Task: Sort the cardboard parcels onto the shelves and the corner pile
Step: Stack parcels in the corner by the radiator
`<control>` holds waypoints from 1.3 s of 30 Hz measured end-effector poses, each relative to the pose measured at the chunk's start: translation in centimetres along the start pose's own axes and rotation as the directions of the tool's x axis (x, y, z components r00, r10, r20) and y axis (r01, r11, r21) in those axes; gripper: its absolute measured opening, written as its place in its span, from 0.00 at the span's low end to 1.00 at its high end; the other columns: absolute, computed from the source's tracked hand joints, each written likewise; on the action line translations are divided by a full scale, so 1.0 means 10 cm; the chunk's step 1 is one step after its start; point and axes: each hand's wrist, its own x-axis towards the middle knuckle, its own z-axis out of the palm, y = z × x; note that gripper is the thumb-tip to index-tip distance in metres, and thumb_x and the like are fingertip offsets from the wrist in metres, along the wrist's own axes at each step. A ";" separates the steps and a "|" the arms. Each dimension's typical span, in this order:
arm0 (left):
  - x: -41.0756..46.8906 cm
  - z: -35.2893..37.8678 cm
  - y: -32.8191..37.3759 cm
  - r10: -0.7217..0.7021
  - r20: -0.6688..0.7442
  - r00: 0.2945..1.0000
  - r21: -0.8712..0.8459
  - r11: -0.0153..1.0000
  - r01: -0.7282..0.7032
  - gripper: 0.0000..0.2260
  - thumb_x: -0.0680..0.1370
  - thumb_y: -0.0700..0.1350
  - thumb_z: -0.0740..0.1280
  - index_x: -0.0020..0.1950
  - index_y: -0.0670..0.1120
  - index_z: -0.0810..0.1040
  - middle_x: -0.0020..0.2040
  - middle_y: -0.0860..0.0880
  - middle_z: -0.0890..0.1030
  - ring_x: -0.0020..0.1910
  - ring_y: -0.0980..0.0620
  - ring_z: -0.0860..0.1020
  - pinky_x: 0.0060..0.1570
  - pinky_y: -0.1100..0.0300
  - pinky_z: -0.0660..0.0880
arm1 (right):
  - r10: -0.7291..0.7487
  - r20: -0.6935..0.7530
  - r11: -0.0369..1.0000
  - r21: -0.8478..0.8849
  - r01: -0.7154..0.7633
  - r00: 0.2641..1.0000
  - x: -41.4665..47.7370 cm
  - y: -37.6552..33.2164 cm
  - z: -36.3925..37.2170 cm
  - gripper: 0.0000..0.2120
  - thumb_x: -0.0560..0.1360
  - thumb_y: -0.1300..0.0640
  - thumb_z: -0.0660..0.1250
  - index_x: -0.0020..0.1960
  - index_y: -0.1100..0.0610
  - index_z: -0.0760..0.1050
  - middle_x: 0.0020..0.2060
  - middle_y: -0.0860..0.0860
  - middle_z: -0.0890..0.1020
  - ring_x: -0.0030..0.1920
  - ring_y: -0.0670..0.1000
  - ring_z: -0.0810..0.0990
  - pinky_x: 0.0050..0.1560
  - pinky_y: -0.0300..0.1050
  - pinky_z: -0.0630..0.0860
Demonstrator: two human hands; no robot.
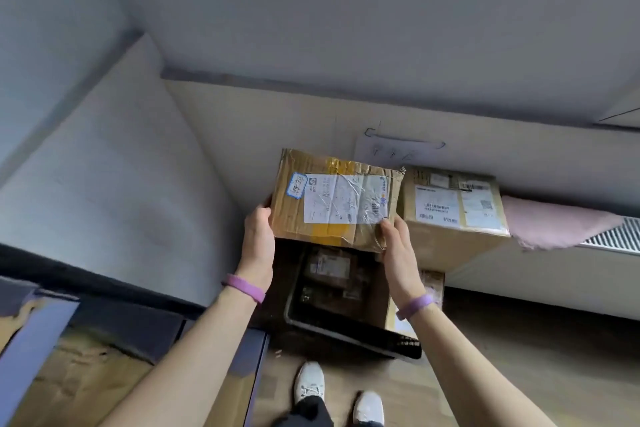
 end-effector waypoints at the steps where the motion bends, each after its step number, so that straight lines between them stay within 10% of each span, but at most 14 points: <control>1: 0.09 0.04 -0.07 -0.008 -0.003 1.000 -0.001 1.000 0.008 0.20 0.74 0.54 0.54 0.48 0.42 0.77 0.47 0.45 0.80 0.47 0.52 0.74 0.44 0.61 0.71 | 0.023 -0.002 1.000 -0.015 -0.024 1.000 0.10 0.08 0.01 0.19 0.83 0.51 0.57 0.72 0.55 0.67 0.66 0.51 0.76 0.62 0.45 0.75 0.56 0.30 0.70; 9: 0.57 0.21 -1.12 -0.236 -0.081 0.968 0.039 0.970 0.240 0.19 0.85 0.45 0.50 0.49 0.57 0.80 0.45 0.54 0.84 0.50 0.58 0.80 0.46 0.63 0.73 | 0.300 0.013 0.946 -0.134 -0.296 0.954 0.58 1.18 -0.02 0.19 0.82 0.49 0.57 0.72 0.52 0.66 0.64 0.47 0.74 0.56 0.38 0.74 0.56 0.40 0.67; 14: 0.94 0.27 -2.12 -0.340 -0.119 0.933 0.097 0.931 0.352 0.16 0.85 0.44 0.51 0.64 0.50 0.76 0.55 0.52 0.82 0.52 0.58 0.78 0.45 0.68 0.72 | 0.436 -0.034 0.884 -0.171 -0.435 0.899 0.84 2.13 -0.10 0.23 0.78 0.46 0.58 0.71 0.53 0.66 0.56 0.41 0.74 0.52 0.39 0.74 0.51 0.40 0.68; 18: 1.20 0.20 -2.99 -0.272 -0.144 0.952 0.282 0.911 0.303 0.16 0.86 0.44 0.54 0.73 0.49 0.69 0.67 0.50 0.75 0.65 0.53 0.72 0.62 0.60 0.67 | 0.519 -0.085 0.822 -0.223 -0.524 0.850 0.95 2.93 -0.11 0.15 0.82 0.56 0.55 0.68 0.55 0.69 0.55 0.48 0.78 0.49 0.40 0.75 0.49 0.42 0.68; 31: 1.71 0.03 -4.94 -0.355 -0.090 0.931 0.566 0.750 0.341 0.16 0.84 0.37 0.56 0.71 0.42 0.72 0.63 0.46 0.78 0.62 0.46 0.75 0.63 0.52 0.72 | 0.639 -0.145 0.712 -0.263 -0.651 0.756 1.24 4.91 -0.15 0.18 0.84 0.50 0.53 0.72 0.54 0.67 0.59 0.49 0.78 0.60 0.52 0.76 0.64 0.48 0.70; 39: 2.02 0.15 -5.31 -0.344 -0.081 0.935 0.759 0.587 0.281 0.19 0.81 0.31 0.58 0.70 0.41 0.73 0.60 0.40 0.81 0.58 0.39 0.78 0.49 0.60 0.69 | 0.666 -0.152 0.649 -0.366 -0.667 0.731 1.54 5.53 -0.12 0.17 0.83 0.59 0.54 0.70 0.62 0.67 0.60 0.56 0.77 0.57 0.54 0.73 0.45 0.37 0.63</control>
